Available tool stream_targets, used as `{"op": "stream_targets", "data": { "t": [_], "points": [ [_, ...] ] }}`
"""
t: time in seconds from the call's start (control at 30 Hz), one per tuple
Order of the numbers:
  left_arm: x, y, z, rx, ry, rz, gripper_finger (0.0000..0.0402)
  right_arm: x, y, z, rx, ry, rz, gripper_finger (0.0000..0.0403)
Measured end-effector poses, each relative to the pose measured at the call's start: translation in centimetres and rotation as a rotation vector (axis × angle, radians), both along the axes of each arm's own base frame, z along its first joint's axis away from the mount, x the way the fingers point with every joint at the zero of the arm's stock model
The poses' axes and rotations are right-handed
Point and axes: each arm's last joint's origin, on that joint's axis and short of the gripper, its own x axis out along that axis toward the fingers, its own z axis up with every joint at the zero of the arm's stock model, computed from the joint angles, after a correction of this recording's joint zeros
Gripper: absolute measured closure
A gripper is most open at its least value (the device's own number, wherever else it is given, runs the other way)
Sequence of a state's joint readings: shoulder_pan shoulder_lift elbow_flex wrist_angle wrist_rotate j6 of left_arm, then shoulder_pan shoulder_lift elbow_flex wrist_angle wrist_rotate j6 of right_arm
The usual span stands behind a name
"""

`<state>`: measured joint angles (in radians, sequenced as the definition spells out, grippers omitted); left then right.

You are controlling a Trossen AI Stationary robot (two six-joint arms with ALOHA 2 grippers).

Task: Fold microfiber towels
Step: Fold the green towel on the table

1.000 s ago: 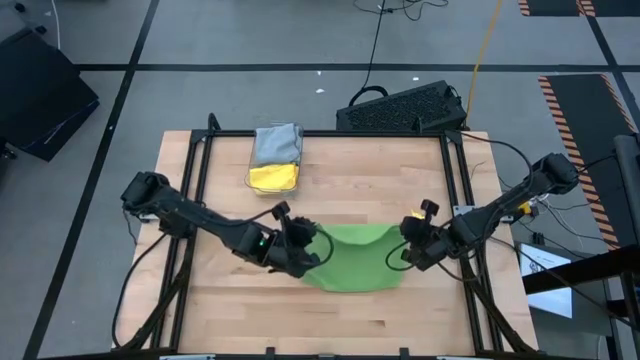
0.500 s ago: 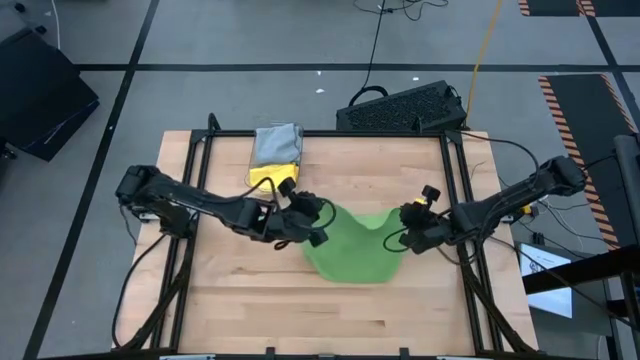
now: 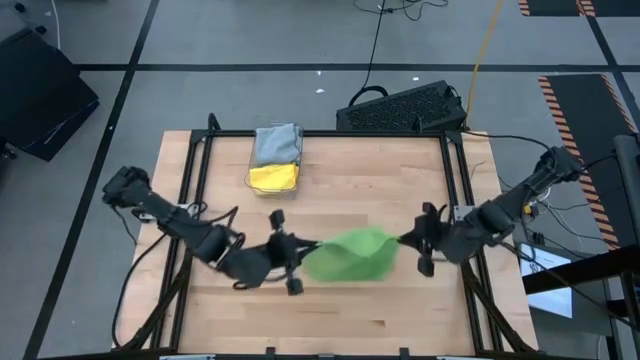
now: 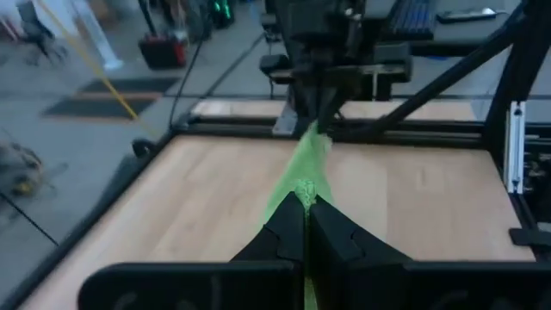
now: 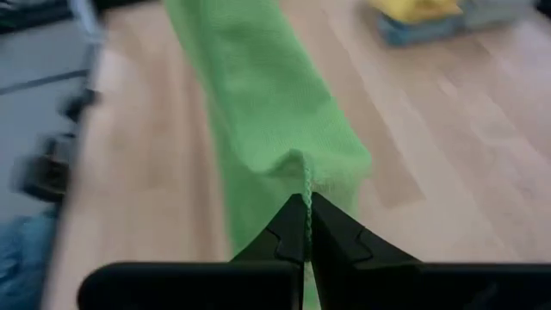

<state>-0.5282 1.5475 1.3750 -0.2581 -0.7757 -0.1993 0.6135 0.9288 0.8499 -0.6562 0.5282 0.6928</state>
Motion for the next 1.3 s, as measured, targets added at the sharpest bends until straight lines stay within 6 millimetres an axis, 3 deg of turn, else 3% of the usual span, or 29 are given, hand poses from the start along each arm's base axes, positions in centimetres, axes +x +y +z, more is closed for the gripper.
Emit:
{"op": "stream_targets", "data": {
  "t": [0.2,0.3,0.4,0.5,0.6,0.73,0.87,0.97,1.13,1.3],
  "points": [
    [-2.6,-4.2,4.1,-0.009,-0.115,-0.07,0.0399,1.1,4.9,5.3,0.012,-0.061,0.134,0.0399],
    [-3.7,-5.2,5.0,0.034,-0.125,-0.064,0.0399,1.0,7.1,7.2,0.022,-0.02,0.207,0.0399],
    [-4.4,-4.8,4.7,0.143,-0.09,0.058,0.0399,0.6,8.0,8.2,0.013,0.057,0.221,0.0399],
    [-4.0,-2.6,3.7,0.173,-0.022,0.187,0.0398,0.5,7.3,8.0,-0.06,0.097,0.131,0.0399],
    [-3.1,0.6,1.4,0.119,0.104,0.285,0.0397,1.0,5.5,6.8,-0.164,0.122,-0.019,0.0399],
    [-2.3,4.4,-3.4,0.004,0.245,0.423,0.0396,2.4,3.3,4.0,-0.282,0.146,-0.174,0.0399],
    [-2.0,6.7,-7.6,-0.129,0.365,0.453,0.0395,4.2,0.7,-0.4,-0.368,0.211,-0.248,0.0399],
    [-1.8,7.3,-10.0,-0.199,0.385,0.414,0.0395,5.2,-0.9,-3.7,-0.396,0.236,-0.232,0.0399],
    [-1.6,7.2,-11.4,-0.21,0.392,0.335,0.0395,6.5,-2.3,-7.6,-0.327,0.155,-0.118,0.0399],
    [-1.8,7.8,-11.8,-0.167,0.407,0.376,0.0394,7.3,-3.3,-9.2,-0.275,-0.024,-0.05,0.0399]
  ]
}}
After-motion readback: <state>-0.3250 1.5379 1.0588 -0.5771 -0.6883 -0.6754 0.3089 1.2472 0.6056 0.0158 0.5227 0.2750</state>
